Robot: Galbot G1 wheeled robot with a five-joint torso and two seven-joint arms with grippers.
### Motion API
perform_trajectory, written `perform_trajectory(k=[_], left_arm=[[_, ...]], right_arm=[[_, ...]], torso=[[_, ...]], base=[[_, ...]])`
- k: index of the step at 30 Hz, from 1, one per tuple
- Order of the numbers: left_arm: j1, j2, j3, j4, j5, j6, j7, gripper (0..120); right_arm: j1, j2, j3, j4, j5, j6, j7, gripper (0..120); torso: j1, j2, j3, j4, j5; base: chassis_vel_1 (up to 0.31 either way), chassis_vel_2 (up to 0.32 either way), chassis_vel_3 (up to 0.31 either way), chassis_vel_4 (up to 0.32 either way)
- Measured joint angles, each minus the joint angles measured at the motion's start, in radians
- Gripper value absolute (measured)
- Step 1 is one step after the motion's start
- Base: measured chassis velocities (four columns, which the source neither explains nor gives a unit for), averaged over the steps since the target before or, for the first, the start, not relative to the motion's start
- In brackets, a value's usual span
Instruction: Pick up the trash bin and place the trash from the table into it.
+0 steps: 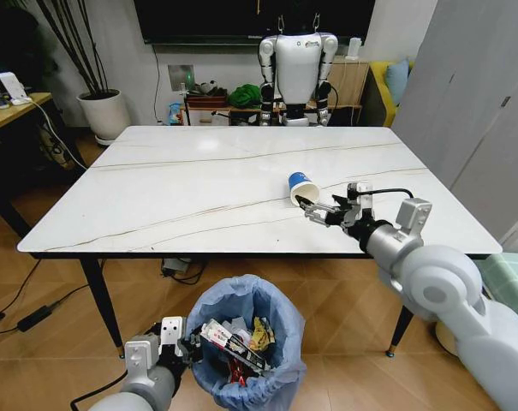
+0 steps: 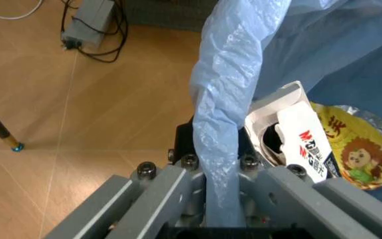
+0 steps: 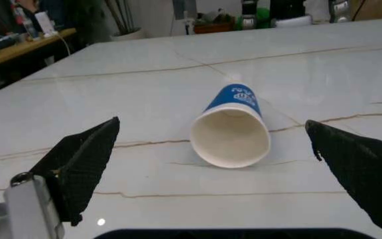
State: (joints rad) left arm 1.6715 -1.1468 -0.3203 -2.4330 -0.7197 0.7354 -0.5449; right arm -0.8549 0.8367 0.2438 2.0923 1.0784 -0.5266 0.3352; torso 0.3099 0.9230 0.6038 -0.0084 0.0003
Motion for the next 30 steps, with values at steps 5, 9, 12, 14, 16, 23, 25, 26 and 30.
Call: perform_trajectory(k=[5,9,12,14,16,23,25,26,30], left_arm=[[-0.007,0.005,0.004,0.005,0.0,0.0,0.005,0],[-0.009,0.007,0.008,0.006,-0.001,0.0,0.006,0],[-0.009,0.006,0.009,0.006,-0.001,0.0,0.006,0],[-0.009,0.002,0.009,0.007,0.0,0.0,0.006,0],[-0.008,0.002,0.009,0.006,0.001,0.0,0.006,0],[-0.005,0.001,0.002,-0.001,0.001,0.0,0.007,0],[-0.005,0.001,0.002,-0.002,0.001,0.0,0.007,0],[-0.005,0.001,0.002,-0.002,0.001,0.0,0.007,0],[-0.004,0.002,0.004,-0.005,0.001,0.0,0.007,0]], right_arm=[[0.046,0.006,-0.027,-0.105,-0.054,0.001,-0.032,100],[0.094,0.015,-0.057,-0.161,-0.059,0.002,-0.032,100],[0.135,0.024,-0.087,-0.195,-0.063,0.005,-0.031,100],[0.169,0.037,-0.123,-0.225,-0.065,0.008,-0.028,100],[0.177,0.041,-0.131,-0.233,-0.067,0.009,-0.026,100],[0.204,0.06,-0.177,-0.298,-0.093,0.018,-0.023,100],[0.208,0.063,-0.185,-0.313,-0.098,0.02,-0.023,100],[0.209,0.064,-0.187,-0.316,-0.099,0.021,-0.022,100],[0.224,0.076,-0.196,-0.363,-0.104,0.026,-0.022,100]], torso=[[0.0,0.0,0.0,-0.0002,-0.0001],[0.0,0.0,0.0,-0.0002,-0.0003],[0.0,0.0,0.0,0.0001,-0.0004],[0.0,0.0,0.0,0.0001,-0.0004],[0.0,0.0,0.0,0.0001,-0.0005],[0.0,0.0,0.0,-0.0001,-0.0004],[0.0,0.0,0.0,-0.0001,-0.0003],[0.0,0.0,0.0,-0.0001,-0.0003],[0.0,0.0,0.0,0.0,-0.0003]], base=[[0.0,0.0,0.0,0.0],[0.0,0.0,0.0,0.0],[0.0,0.0,0.0,0.0],[0.0,0.0,0.0,0.0],[0.0,0.0,0.0,0.0],[0.0,0.0,0.0,0.0],[0.0,0.0,0.0,0.0],[0.0,0.0,0.0,0.0],[0.0,0.0,0.0,0.0]])
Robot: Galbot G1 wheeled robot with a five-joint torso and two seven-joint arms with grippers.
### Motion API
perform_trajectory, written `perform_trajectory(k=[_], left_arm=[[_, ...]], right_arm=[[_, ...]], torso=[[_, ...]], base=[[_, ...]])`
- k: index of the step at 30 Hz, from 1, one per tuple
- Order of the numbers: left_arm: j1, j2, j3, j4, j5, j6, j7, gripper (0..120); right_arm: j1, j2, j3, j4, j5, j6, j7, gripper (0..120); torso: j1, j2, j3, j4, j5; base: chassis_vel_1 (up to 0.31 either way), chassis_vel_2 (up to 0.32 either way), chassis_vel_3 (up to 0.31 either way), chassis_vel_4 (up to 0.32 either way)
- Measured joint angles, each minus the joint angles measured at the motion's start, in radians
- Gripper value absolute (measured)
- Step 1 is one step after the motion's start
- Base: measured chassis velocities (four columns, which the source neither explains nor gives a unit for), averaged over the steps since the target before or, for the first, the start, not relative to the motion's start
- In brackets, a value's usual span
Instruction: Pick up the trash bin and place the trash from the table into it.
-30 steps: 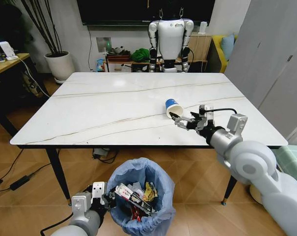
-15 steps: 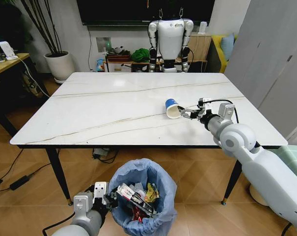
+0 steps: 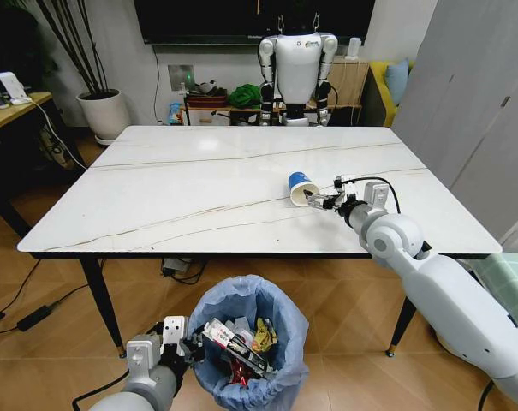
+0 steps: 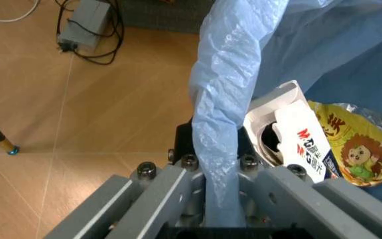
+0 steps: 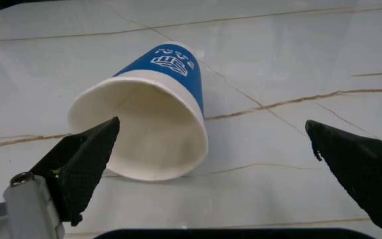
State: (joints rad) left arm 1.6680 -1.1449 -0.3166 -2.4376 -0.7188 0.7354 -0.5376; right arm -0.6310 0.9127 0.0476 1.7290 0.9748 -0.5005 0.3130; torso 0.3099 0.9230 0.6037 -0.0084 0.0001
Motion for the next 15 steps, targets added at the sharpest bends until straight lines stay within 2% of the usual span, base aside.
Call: perform_trajectory(k=[6,10,14,15], left_arm=[[0.0,0.002,0.0,-0.001,0.0,0.0,0.002,0],[0.0,0.002,0.001,-0.003,0.001,0.0,0.003,0],[0.001,0.003,0.0,-0.004,0.002,0.0,0.006,0],[0.001,0.003,0.0,-0.004,0.002,0.0,0.006,0]], right_arm=[[0.013,0.005,-0.008,-0.022,0.0,0.002,0.0,100],[0.027,0.012,-0.019,-0.038,0.001,0.004,0.0,95],[0.04,0.027,-0.034,-0.062,0.002,0.006,0.008,77],[0.04,0.027,-0.034,-0.062,0.002,0.006,0.008,77]], torso=[[0.0,0.0,0.0,-0.0001,-0.0001],[0.0,0.0,0.0,0.0001,-0.0001],[0.0,0.0,0.0,0.0001,-0.0001],[0.0,0.0,0.0,0.0001,-0.0001]], base=[[0.0,0.0,0.0,0.0],[0.0,0.0,0.0,0.0],[0.0,0.0,0.0,0.0],[0.0,0.0,0.0,0.0]])
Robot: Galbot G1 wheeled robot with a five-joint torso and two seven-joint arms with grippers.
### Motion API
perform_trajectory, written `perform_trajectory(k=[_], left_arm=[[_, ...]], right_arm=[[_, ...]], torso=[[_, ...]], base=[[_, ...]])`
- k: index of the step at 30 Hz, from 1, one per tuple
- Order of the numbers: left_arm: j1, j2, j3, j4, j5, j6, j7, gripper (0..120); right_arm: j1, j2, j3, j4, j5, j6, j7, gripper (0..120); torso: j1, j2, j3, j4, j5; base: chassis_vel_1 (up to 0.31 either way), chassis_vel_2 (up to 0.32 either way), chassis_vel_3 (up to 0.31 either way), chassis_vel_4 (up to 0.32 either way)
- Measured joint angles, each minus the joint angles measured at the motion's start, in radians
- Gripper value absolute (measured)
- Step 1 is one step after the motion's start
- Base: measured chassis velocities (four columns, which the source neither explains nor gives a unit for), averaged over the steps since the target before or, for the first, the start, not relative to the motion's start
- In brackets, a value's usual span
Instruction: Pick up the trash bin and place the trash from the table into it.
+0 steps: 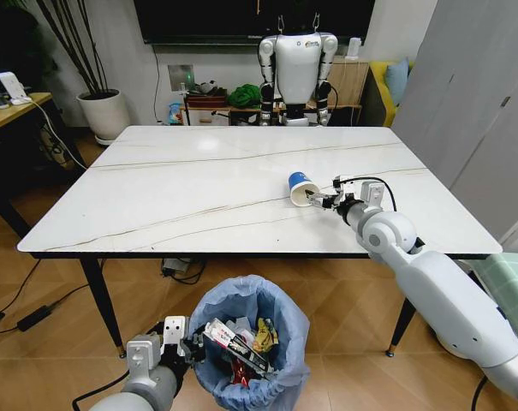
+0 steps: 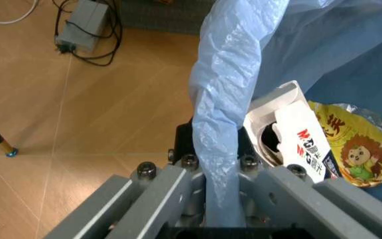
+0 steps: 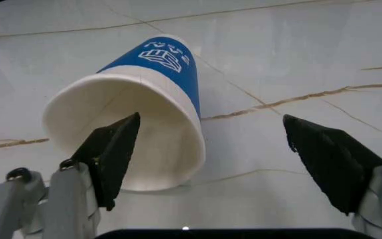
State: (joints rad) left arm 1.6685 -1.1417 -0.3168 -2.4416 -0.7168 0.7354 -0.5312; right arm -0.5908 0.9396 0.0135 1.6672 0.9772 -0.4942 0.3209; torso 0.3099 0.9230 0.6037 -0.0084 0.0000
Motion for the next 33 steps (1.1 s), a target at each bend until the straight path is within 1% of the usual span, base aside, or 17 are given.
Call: perform_trajectory(k=[1,3,4,5,8,9,13,14,17,18,20,21,23,27,28,32,33], left_arm=[[0.0,0.001,-0.002,-0.001,0.0,0.0,0.001,0],[0.0,0.004,-0.005,-0.002,0.0,0.0,0.001,0],[0.0,0.004,-0.005,-0.002,0.0,0.0,0.001,0],[0.0,0.004,-0.005,-0.002,0.0,0.0,0.001,0],[-0.001,0.006,-0.007,-0.002,-0.002,0.0,0.002,0],[-0.001,0.006,-0.007,-0.002,-0.002,0.0,0.002,0],[-0.005,0.008,-0.008,-0.002,-0.003,0.0,0.003,0],[-0.005,0.008,-0.008,-0.002,-0.003,0.0,0.003,0],[-0.005,0.008,-0.008,-0.002,-0.004,0.0,0.003,0],[-0.005,0.008,-0.008,-0.002,-0.004,0.0,0.003,0],[-0.004,0.009,-0.013,-0.002,-0.005,0.0,0.004,0],[-0.003,0.01,-0.016,-0.002,-0.005,0.0,0.004,0],[-0.003,0.011,-0.019,-0.002,-0.005,0.0,0.005,0],[-0.003,0.012,-0.026,-0.002,-0.011,0.0,0.005,0],[-0.003,0.012,-0.026,-0.002,-0.011,0.0,0.005,0],[-0.003,0.011,-0.029,0.0,-0.019,0.0,0.004,0],[-0.003,0.011,-0.029,0.0,-0.019,0.0,0.004,0]], right_arm=[[0.002,0.004,-0.002,-0.007,0.0,0.001,0.004,73],[0.006,0.011,-0.004,-0.022,0.001,0.002,0.01,62],[0.006,0.011,-0.004,-0.022,0.001,0.002,0.01,62],[0.006,0.012,-0.004,-0.024,0.001,0.002,0.01,59],[0.005,0.015,-0.005,-0.03,0.0,0.006,0.014,44],[0.005,0.015,-0.005,-0.03,0.0,0.006,0.014,44],[0.003,0.015,-0.007,-0.029,0.0,0.011,0.021,26],[0.003,0.015,-0.007,-0.029,0.0,0.011,0.021,26],[0.003,0.015,-0.009,-0.022,0.0,0.013,0.026,15],[0.003,0.015,-0.009,-0.022,0.0,0.013,0.026,15],[0.003,0.016,-0.01,-0.011,0.001,0.014,0.034,3],[0.002,0.017,-0.009,-0.006,0.002,0.015,0.036,0],[-0.001,0.017,-0.003,0.006,0.004,0.017,0.04,0],[-0.033,0.0,0.039,0.1,0.036,0.029,0.035,0],[-0.033,0.0,0.039,0.1,0.036,0.029,0.035,0],[-0.088,-0.042,0.089,0.242,0.085,0.041,-0.009,0],[-0.088,-0.042,0.089,0.242,0.085,0.041,-0.009,0]], torso=[[0.0,0.0,0.0,0.0,0.0],[0.0,0.0,0.0,0.0,0.0],[0.0,0.0,0.0,0.0,0.0],[0.0,0.0,0.0,0.0,0.0],[0.0,0.0,0.0,0.0,0.0],[0.0,0.0,0.0,0.0,0.0],[0.0,0.0,0.0,-0.0001,0.0],[0.0,0.0,0.0,-0.0001,0.0],[0.0,0.0,0.0,-0.0001,0.0],[0.0,0.0,0.0,-0.0001,0.0],[0.0,0.0,0.0,0.0,0.0],[0.0,0.0,0.0,0.0,0.0001],[0.0,0.0,0.0,0.0,0.0001],[0.0,0.0,0.0,0.0,0.0],[0.0,0.0,0.0,0.0,0.0],[0.0,0.0,0.0,-0.0002,-0.0003],[0.0,0.0,0.0,-0.0002,-0.0003]], base=[[0.0,0.0,0.0,0.0],[0.0,0.0,0.0,0.0],[0.0,0.0,0.0,0.0],[0.0,0.0,0.0,0.0],[0.0,0.0,0.0,0.0],[0.0,0.0,0.0,0.0],[0.0,0.0,0.0,0.0],[0.0,0.0,0.0,0.0],[0.0,0.0,0.0,0.0],[0.0,0.0,0.0,0.0],[0.0,0.0,0.0,0.0],[0.0,0.0,0.0,0.0],[0.0,0.0,0.0,0.0],[0.0,0.0,0.0,0.0],[0.0,0.0,0.0,0.0],[0.0,0.0,0.0,0.0],[0.0,0.0,0.0,0.0]])
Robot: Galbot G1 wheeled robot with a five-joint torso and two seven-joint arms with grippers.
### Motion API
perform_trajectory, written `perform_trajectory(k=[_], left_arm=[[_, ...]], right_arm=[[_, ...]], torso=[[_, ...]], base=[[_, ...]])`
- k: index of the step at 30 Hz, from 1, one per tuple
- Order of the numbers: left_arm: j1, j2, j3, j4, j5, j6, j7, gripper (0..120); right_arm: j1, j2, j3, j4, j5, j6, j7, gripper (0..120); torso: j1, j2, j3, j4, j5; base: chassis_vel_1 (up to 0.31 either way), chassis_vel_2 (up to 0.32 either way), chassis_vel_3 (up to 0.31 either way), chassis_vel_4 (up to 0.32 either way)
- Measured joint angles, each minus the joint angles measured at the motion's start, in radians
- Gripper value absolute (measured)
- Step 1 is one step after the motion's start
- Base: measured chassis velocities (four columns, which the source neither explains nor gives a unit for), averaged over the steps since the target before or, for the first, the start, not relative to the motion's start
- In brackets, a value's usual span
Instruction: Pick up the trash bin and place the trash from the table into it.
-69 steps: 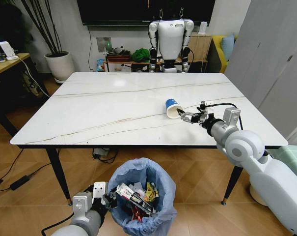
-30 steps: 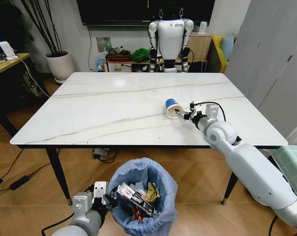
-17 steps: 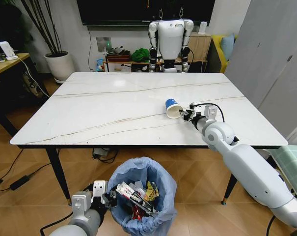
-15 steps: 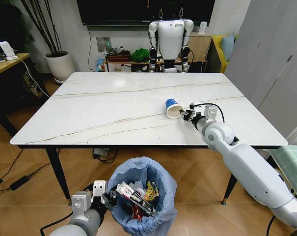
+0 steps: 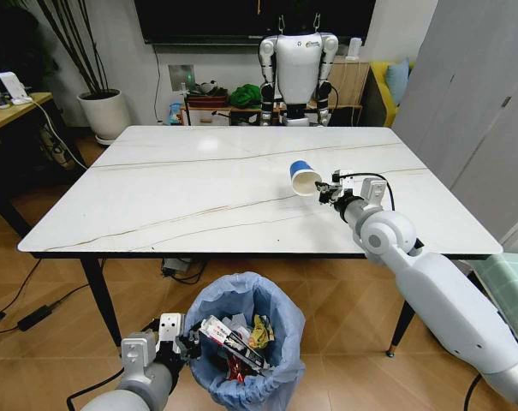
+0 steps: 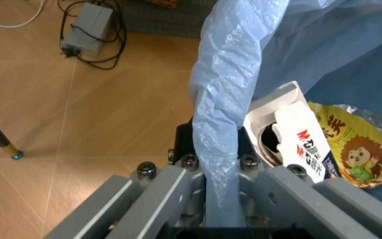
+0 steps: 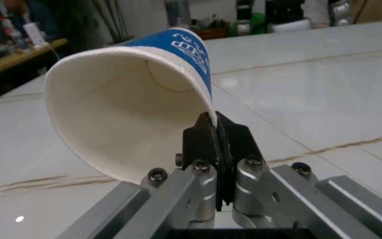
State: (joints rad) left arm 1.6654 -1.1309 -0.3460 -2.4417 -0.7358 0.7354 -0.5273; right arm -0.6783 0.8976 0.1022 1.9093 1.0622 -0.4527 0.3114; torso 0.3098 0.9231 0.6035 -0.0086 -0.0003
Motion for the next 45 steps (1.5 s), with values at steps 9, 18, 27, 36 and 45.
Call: perform_trajectory(k=[9,18,27,36,45], left_arm=[[0.007,0.003,-0.035,-0.005,-0.026,0.0,-0.014,0],[-0.013,0.012,-0.064,0.0,-0.06,0.0,-0.027,0],[-0.05,0.016,-0.046,0.014,-0.14,0.0,-0.129,0],[-0.063,0.021,-0.028,0.019,-0.163,0.0,-0.171,0],[-0.098,0.011,0.036,0.05,-0.167,0.0,-0.218,0]], right_arm=[[-0.226,-0.059,0.109,0.332,0.166,0.014,-0.086,0],[-0.403,-0.099,0.18,0.503,0.196,-0.013,-0.093,0],[-0.583,-0.13,0.172,0.601,0.111,-0.04,-0.113,0],[-0.65,-0.164,0.124,0.598,0.021,-0.077,-0.171,0],[-0.675,-0.19,0.074,0.594,-0.096,-0.085,-0.2,0]], torso=[[0.0,0.0,0.0,0.0002,0.0],[0.0,0.0,0.0,0.0002,-0.0001],[0.0,0.0,0.0,0.0002,0.0003],[0.0,0.0,0.0,0.0002,0.0004],[0.0,0.0,0.0,0.0001,0.0003]], base=[[0.0,0.0,0.0,0.0],[0.0,0.0,0.0,0.0],[0.0,0.0,0.0,0.0],[0.0,0.0,0.0,0.0],[0.0,0.0,0.0,0.0]])
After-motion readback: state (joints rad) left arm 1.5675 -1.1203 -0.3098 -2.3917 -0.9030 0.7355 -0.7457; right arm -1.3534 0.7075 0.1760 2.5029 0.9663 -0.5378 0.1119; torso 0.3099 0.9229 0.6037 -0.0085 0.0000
